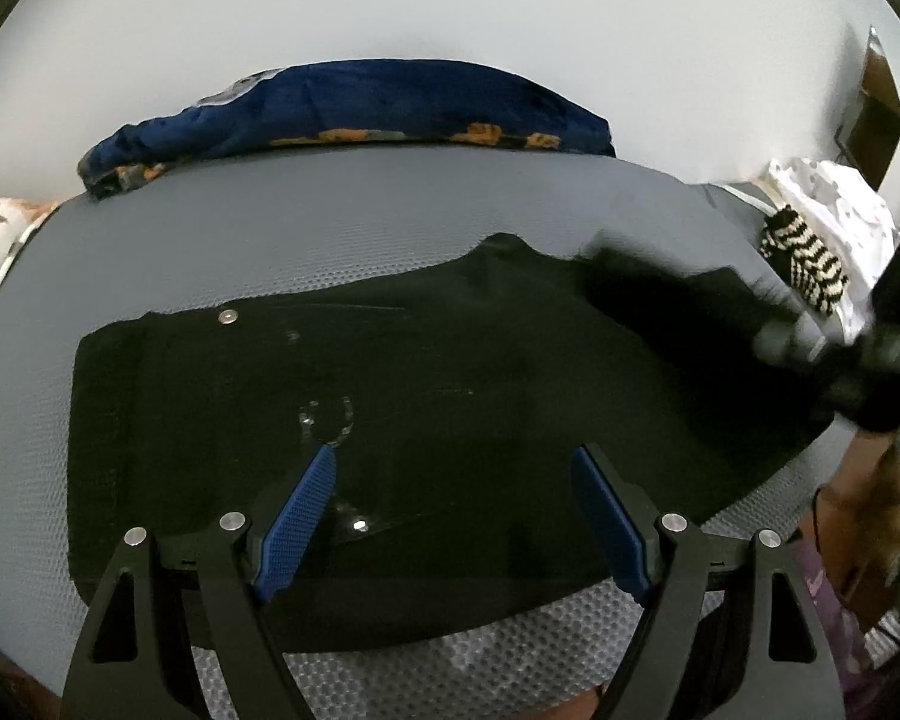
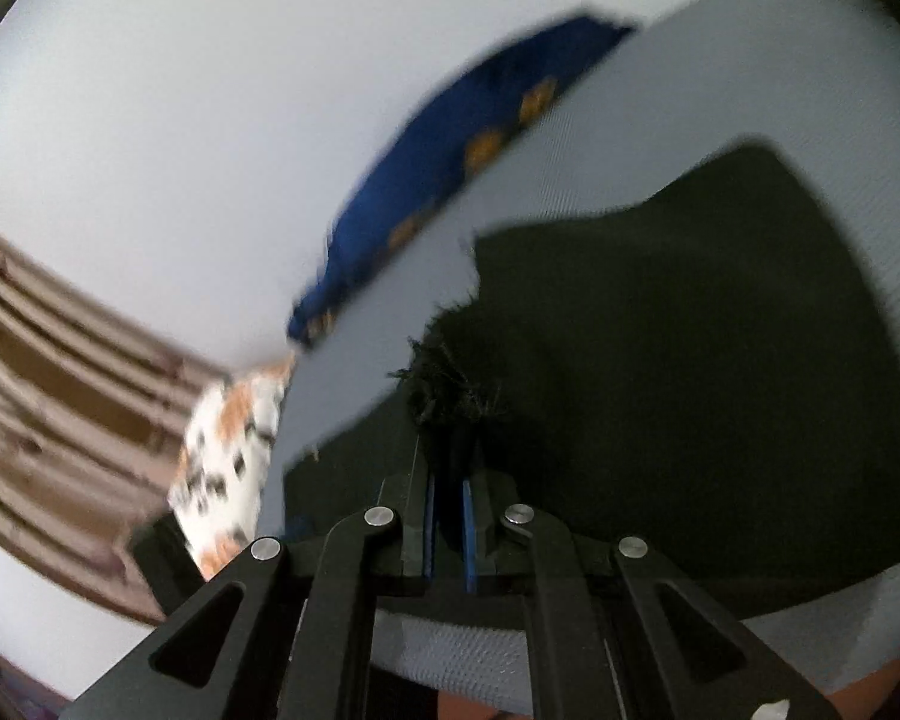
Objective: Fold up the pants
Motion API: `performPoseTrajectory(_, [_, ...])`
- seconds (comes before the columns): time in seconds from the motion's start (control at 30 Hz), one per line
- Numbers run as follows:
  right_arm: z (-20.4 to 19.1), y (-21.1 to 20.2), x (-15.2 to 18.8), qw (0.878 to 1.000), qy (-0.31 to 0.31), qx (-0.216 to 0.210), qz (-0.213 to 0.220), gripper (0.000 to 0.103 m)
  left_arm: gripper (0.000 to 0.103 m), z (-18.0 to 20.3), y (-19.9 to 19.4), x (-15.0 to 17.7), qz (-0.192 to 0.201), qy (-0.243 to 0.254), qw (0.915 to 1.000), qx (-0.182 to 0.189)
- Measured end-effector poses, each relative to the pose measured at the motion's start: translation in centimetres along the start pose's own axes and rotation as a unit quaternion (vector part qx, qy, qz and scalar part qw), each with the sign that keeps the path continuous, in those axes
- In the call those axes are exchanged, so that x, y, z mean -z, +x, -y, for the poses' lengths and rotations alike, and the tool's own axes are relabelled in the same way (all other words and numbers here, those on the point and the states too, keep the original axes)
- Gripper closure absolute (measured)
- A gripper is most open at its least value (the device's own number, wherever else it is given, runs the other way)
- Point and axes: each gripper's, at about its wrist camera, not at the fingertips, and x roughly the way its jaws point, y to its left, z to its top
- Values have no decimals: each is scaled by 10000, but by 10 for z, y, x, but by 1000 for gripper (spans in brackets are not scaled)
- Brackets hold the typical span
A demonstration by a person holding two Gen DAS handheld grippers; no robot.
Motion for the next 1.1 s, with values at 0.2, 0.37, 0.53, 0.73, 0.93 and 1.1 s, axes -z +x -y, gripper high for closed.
performPoseTrajectory(0.2, [-7, 26, 28, 9992, -95, 269, -294, 96, 22, -9, -2, 2, 50, -189, 9998, 86])
performPoseTrajectory(0.37, [-33, 18, 34, 9982, -493, 283, -214, 96, 22, -12, 1, 4, 4, -296, 9994, 164])
performPoseTrajectory(0.53, [-55, 41, 53, 9891, -1271, 606, -439, 96, 22, -12, 5, 6, -62, -314, 9994, 161])
performPoseTrajectory(0.73, [-64, 56, 75, 9698, -2159, 1011, -512, 84, 22, -12, 5, 7, -75, -321, 9993, 170])
performPoseTrajectory(0.93, [-35, 4, 39, 9937, -1045, -276, -291, 65, 22, -12, 3, 7, -79, -342, 9992, 193])
performPoseTrajectory(1.1, [28, -42, -12, 9996, -54, -141, 242, 64, 22, -9, 5, 3, -49, -352, 9982, 488])
